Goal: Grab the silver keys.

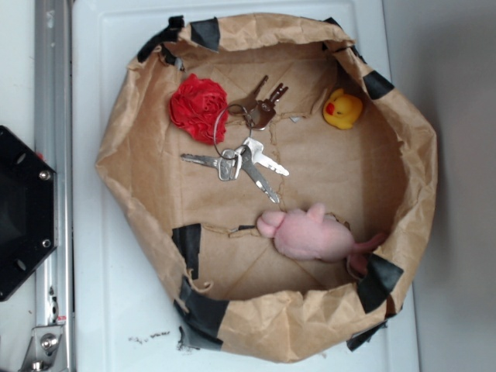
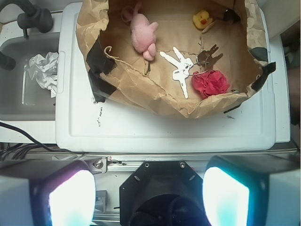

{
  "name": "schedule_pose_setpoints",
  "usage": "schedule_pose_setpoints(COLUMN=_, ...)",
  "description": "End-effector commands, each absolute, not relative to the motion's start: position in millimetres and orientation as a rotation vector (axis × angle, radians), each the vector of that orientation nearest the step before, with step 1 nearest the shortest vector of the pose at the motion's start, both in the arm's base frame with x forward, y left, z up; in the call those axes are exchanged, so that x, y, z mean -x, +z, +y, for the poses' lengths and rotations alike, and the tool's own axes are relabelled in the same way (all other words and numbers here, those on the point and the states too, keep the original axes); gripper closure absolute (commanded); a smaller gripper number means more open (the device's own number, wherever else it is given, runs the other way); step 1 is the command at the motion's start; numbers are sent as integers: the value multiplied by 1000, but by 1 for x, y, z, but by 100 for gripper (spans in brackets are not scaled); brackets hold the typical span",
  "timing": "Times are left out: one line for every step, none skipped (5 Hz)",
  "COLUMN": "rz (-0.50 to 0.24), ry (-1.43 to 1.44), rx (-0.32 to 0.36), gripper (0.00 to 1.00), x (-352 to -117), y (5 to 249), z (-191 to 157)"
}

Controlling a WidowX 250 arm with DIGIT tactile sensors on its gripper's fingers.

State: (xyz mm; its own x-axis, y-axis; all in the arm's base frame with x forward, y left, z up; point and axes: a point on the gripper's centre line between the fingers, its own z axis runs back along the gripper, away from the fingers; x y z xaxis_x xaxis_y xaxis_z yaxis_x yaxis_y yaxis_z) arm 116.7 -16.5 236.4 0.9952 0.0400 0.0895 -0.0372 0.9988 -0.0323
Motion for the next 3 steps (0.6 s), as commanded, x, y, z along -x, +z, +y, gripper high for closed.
schedule_pose_setpoints(rz=-90, ry=39, rx=31, gripper=0, x=-117, y=236, z=-17)
schedule_pose_setpoints(rz=-162, ry=209, rx=9, gripper=0, x=-167, y=220, z=-20)
schedule_pose_setpoints(rz=-213, ry=383, rx=22, gripper=0, x=-213, y=202, z=-10)
